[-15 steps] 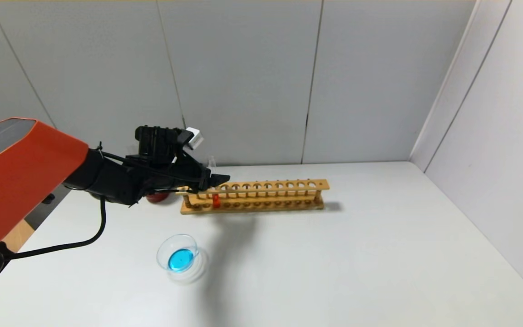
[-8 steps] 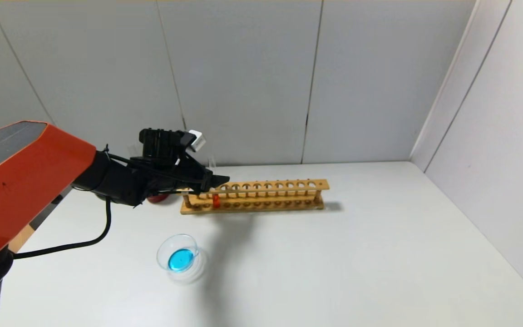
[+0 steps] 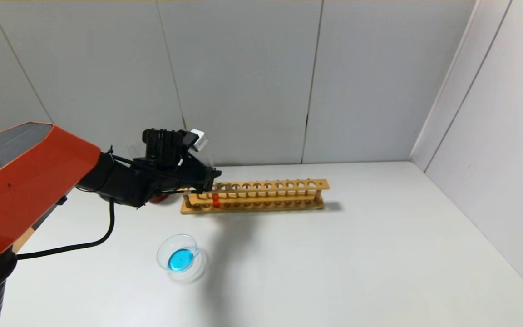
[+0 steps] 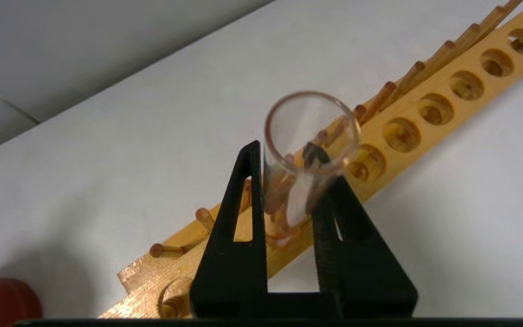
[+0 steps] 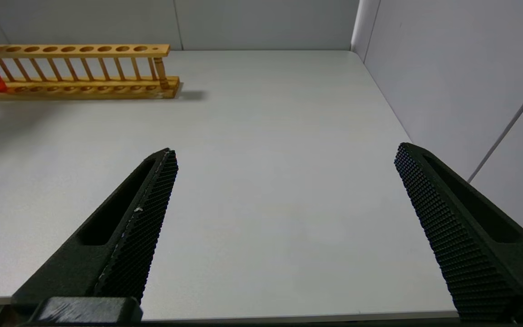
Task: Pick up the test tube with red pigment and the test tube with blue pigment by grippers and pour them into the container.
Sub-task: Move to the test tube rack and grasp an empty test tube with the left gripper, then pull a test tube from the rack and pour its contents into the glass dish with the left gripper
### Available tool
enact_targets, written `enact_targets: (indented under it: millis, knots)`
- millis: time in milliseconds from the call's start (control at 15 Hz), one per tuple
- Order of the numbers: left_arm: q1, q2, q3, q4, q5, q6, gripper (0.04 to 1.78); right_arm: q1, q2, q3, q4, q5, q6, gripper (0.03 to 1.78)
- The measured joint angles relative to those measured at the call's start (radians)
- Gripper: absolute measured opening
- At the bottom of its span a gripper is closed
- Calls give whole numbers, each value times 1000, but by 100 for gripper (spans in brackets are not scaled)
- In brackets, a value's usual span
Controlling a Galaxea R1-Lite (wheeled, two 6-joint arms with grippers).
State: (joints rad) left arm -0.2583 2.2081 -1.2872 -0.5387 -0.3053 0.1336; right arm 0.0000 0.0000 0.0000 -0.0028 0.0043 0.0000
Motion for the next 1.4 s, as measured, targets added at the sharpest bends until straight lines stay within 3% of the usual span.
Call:
enact_targets:
  millis: [533,1000,1400]
  knots:
    - [-5,-4,39,-154,23,4,32,0,0,0,0,0,0,175]
    - [-2,-119,15,-105,26,27,32,0,0,0,0,0,0,175]
    - [15,-292,101,-17,23,168,32,0,0,0,0,0,0,175]
